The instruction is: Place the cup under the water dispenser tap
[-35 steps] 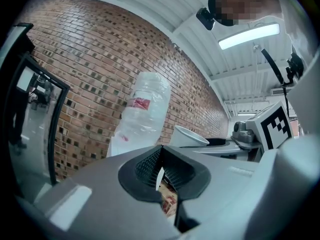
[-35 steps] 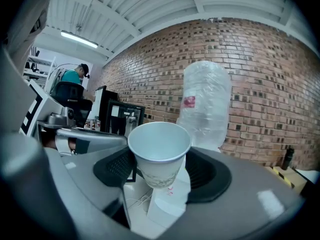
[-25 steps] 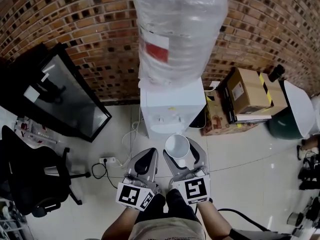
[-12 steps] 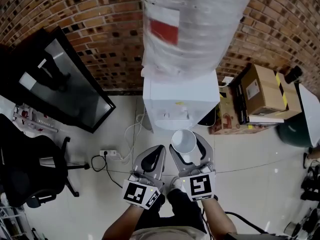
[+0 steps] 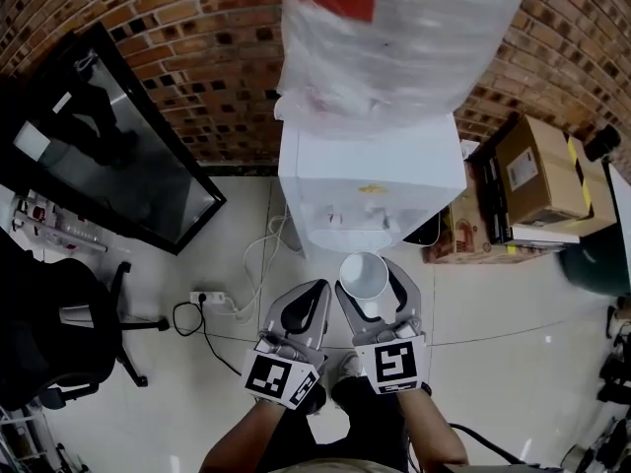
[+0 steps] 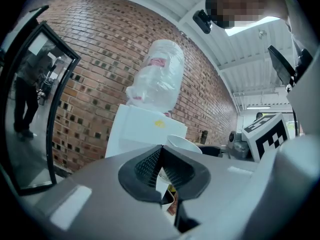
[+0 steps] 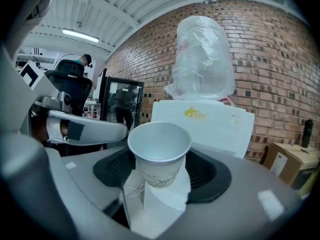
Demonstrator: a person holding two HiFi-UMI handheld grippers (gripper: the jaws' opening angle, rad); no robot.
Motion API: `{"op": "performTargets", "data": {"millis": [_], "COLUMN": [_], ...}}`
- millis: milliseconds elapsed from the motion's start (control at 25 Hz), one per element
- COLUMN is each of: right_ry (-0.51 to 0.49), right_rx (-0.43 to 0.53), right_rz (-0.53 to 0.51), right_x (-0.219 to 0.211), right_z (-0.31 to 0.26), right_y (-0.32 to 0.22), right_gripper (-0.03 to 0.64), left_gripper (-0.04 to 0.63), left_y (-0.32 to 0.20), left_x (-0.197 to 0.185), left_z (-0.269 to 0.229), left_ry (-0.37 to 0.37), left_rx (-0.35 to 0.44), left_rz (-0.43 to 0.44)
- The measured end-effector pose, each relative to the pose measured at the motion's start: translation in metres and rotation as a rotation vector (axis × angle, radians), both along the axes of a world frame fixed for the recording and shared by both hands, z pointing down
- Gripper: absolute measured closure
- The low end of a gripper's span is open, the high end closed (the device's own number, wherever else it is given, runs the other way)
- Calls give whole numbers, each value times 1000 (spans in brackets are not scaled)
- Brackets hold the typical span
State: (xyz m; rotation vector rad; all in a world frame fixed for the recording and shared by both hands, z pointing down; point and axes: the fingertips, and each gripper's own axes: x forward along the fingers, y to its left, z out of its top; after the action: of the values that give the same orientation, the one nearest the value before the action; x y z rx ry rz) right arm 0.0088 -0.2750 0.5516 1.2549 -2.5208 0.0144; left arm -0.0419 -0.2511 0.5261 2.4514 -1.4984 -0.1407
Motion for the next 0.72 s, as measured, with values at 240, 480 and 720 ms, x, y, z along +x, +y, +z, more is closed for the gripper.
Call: {"op": "performTargets", "data": {"millis": [240,480,720], "right_ry": [-2,-13,-7], "right_rx": [3,10,-8], "right_rz": [-8,-22,-35], "right_x": [-3,-9,-17], "right_z": [48,95,139], "right_y": [-18,-37,-52], "right_gripper": [293,293,293], "left_gripper": [604,604,601], "left_y": [-14,-25,-32], "left_x": [-3,-5,-7], "left_z": [40,84,125], "left_ry": [3,-30,-46], "left_rx": [9,22,11], "left_rz": [-15,-28,-39]}}
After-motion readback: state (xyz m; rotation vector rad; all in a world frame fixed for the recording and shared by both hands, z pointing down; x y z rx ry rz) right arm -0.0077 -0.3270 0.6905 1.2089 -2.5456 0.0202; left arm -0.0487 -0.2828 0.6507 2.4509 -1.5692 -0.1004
